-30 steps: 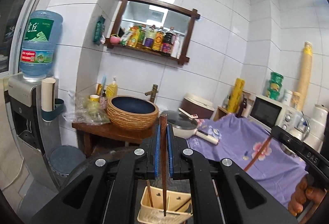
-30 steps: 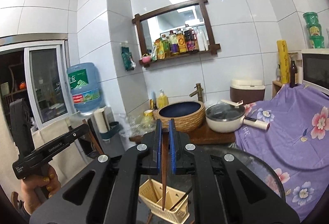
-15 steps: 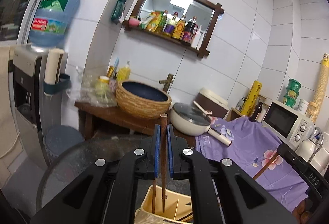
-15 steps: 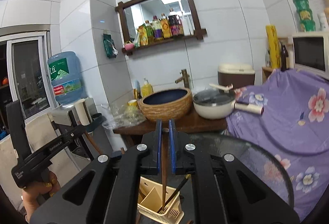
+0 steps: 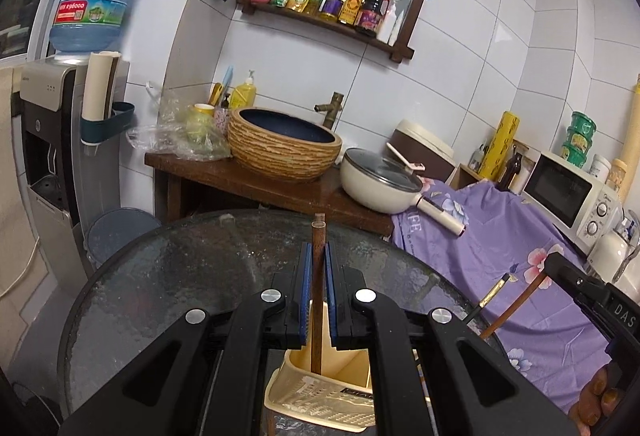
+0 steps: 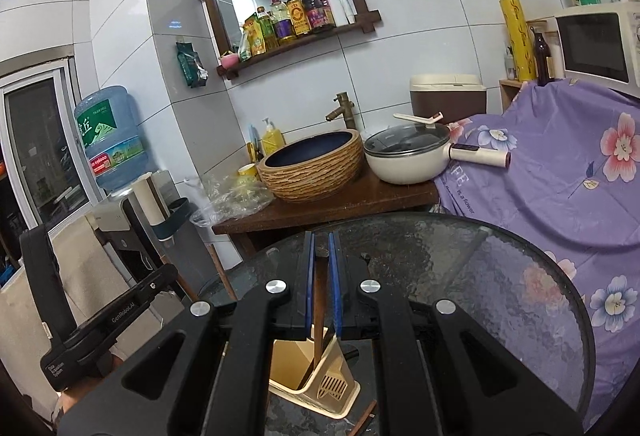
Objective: Organize utensils
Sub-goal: 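Open both tools to release the chopsticks into the holder and withdraw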
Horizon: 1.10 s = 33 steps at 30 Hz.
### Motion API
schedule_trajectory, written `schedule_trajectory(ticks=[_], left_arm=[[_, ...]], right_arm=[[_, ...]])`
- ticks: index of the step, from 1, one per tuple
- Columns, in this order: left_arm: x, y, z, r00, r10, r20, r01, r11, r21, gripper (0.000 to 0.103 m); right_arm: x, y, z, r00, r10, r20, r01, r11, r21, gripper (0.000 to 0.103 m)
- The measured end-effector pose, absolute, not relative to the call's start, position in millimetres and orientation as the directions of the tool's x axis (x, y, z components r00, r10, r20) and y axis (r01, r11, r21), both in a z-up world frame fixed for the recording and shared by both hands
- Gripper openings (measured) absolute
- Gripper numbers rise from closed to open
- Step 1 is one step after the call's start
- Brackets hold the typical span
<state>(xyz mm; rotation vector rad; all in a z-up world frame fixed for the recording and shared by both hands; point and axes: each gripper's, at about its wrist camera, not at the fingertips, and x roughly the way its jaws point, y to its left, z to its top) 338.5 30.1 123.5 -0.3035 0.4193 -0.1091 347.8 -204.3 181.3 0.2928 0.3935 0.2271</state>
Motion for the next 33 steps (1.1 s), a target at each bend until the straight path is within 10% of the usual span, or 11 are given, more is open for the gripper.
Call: schedule_trajectory(ticks=[8, 10, 12, 22, 33], left_arm=[[341.9, 28.2, 116.3, 0.9, -0.166, -0.404, 0.037, 0.951, -0.307, 0.008], [342.7, 27.9, 114.7, 0.892, -0.176, -0.416, 0.045, 0.951, -0.305, 0.024], [338.4, 29.6, 113.1, 0.896, -0.177, -0.407, 0.046, 0.95, -0.31, 0.052], [295.6, 32.6, 88.9, 0.884, -0.171, -0.436, 0.075, 0.97, -0.229, 0.074], [281.3, 34.6, -7.8, 0.731, -0.107, -0.674, 0.077, 0.994, -0.074, 0.077]], right_arm=[[343.2, -202.5, 180.4, 0.907, 0.25, -0.339, -0.153, 0.945, 0.288, 0.008], [341.7, -199.9, 178.3, 0.904, 0.249, -0.349, -0.157, 0.95, 0.272, 0.02], [335.9, -200.1, 175.4, 0.91, 0.245, -0.334, -0.156, 0.95, 0.27, 0.058], [294.7, -208.6, 144.5, 0.913, 0.226, -0.341, -0.153, 0.962, 0.227, 0.059], [280.5, -182.9, 25.9, 0.741, 0.212, -0.637, -0.186, 0.977, 0.108, 0.07]])
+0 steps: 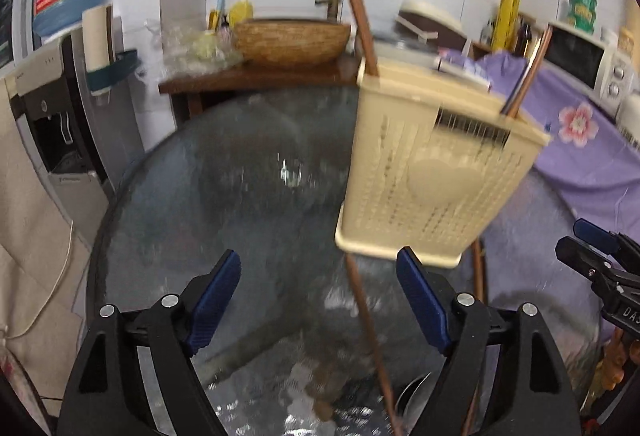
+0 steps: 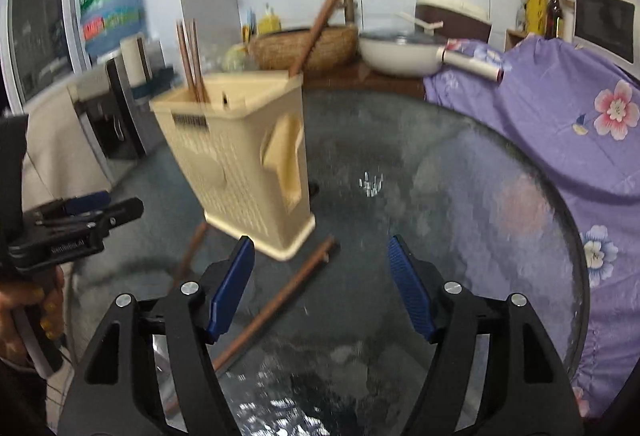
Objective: Organize utensils
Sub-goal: 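Open both tools to release the chopsticks into the holder and withdraw, then grasp a brown chopstick with the left tool while the right tool grasps a black chopstick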
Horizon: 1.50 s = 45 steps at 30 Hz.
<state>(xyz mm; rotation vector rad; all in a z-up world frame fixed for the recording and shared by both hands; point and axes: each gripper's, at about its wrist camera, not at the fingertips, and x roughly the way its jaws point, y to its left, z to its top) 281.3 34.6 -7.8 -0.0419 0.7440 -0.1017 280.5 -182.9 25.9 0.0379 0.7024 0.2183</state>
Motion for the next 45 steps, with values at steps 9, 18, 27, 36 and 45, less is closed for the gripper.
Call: schedule_trajectory(ticks=[9, 18, 27, 36, 45], left_arm=[[285.3, 29.0, -43.0, 0.658, -0.099, -0.746, 0.119, 0.993, -0.027, 0.069], [290.3, 16.2, -53.0, 0.63, -0.095, -0.771, 0.138, 0.99, -0.01, 0.063], [294.0, 8.7, -58.9, 0.616, -0.091, -0.783, 0.148, 0.989, 0.001, 0.062], [296.6, 8.0, -56.8, 0.618, -0.091, -0.781, 0.146, 0.989, 0.0, 0.062], [292.8, 7.7, -57.8, 0.616, -0.094, -0.782, 0.149, 0.989, -0.002, 0.062]], right_arm=[[285.0, -165.6, -21.9, 0.683, 0.143, -0.717, -0.199, 0.98, 0.006, 0.075], [295.0, -150.6, -38.2, 0.647, 0.068, -0.759, -0.203, 0.975, -0.086, 0.075], [299.0, -158.2, -36.8, 0.618, 0.049, -0.785, -0.216, 0.97, -0.11, 0.075], [304.8, -172.1, -31.0, 0.607, 0.149, -0.781, -0.196, 0.98, 0.035, 0.078], [300.6, -156.8, -40.0, 0.605, 0.085, -0.792, -0.195, 0.98, -0.045, 0.083]])
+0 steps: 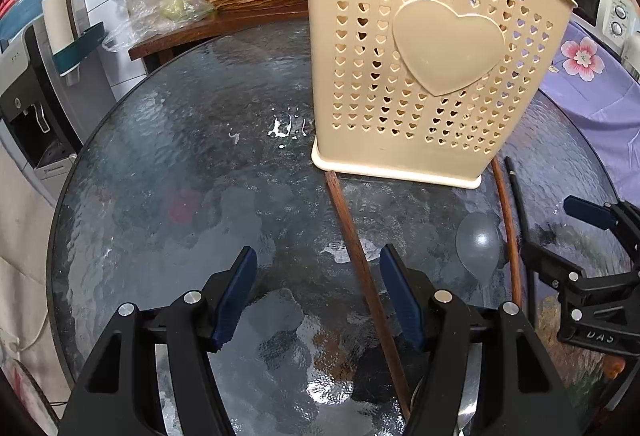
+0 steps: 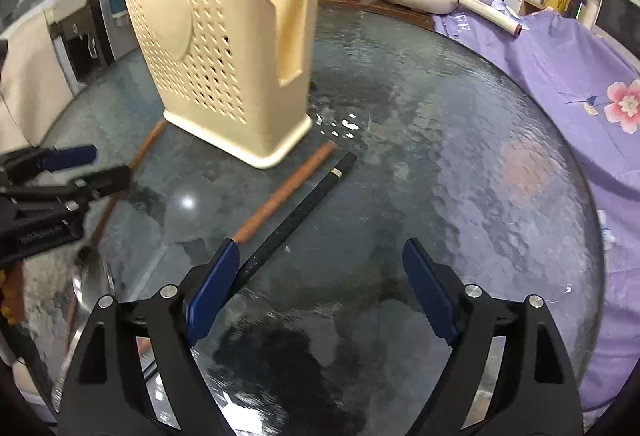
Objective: Organize utensils
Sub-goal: 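Grasp a brown chopstick with the left tool while the right tool grasps a black chopstick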
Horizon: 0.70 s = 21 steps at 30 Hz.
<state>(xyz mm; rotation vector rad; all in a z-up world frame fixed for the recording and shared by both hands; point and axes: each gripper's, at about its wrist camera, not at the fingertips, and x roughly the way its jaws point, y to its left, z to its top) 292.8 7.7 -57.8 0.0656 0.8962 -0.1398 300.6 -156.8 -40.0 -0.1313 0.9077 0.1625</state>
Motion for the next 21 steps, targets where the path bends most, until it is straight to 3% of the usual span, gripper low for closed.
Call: schedule_trajectory(ticks=[9, 21], left_arm=[[299.0, 10.1, -57.7, 0.608, -0.1, -0.788, 0.157, 0.988, -0.004, 0.06], [316.2, 0.1, -60.3, 0.59, -0.078, -0.803, 0.161, 0.987, 0.023, 0.041]], right_arm=[[303.6, -181.7, -36.3, 0.559, 0.113, -0.821, -0.18, 0.984, 0.013, 0.092], [316.5, -178.2, -38.8, 0.504, 0.132, -0.854, -0.115, 0.99, 0.085, 0.097]])
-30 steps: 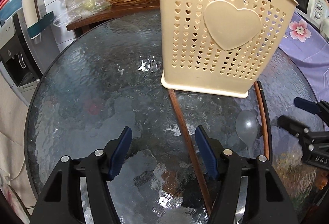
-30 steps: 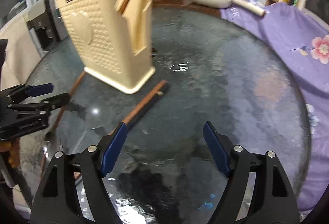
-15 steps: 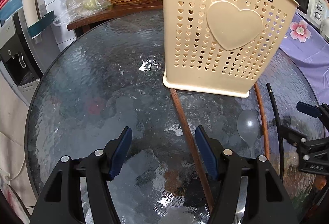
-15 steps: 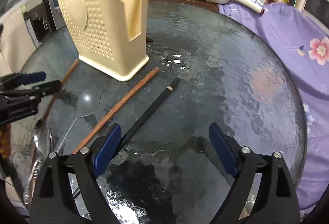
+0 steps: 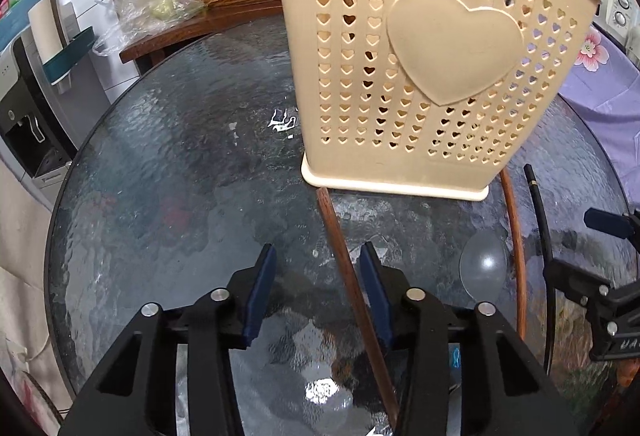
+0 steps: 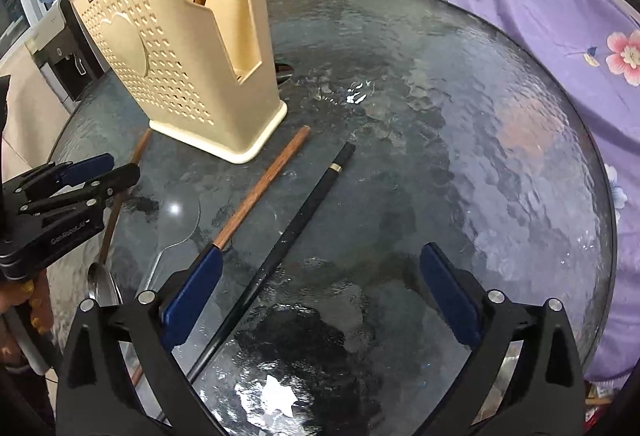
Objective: Organize utensils
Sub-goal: 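Grasp a brown chopstick with the left tool while the right tool grasps a black chopstick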
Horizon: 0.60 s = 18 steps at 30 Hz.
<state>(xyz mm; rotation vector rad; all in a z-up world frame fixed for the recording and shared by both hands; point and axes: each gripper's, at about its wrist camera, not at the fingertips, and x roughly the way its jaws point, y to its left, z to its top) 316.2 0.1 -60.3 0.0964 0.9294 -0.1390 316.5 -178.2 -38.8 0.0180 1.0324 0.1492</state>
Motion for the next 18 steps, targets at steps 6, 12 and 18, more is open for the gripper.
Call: schedule_trajectory(ticks=[6, 12, 18], left_arm=[[324.6, 0.4, -59.7, 0.592, -0.068, -0.803, 0.143, 0.99, 0.022, 0.037], [331.5, 0.9, -59.8, 0.593, -0.063, -0.803, 0.138, 0.99, 0.024, 0.034], [339.2, 0.3, -59.6, 0.596, -0.059, -0.801, 0.125, 0.992, 0.02, 0.029]], right_arm=[[330.8, -174.2, -49.7, 0.452, 0.045, -0.891, -0.054, 0.998, 0.023, 0.097], [339.4, -179.5, -50.6, 0.474, 0.056, -0.879, -0.013, 0.998, 0.056, 0.095], [356.5, -185.6, -49.0, 0.482, 0.016, -0.876, 0.026, 0.999, 0.032, 0.081]])
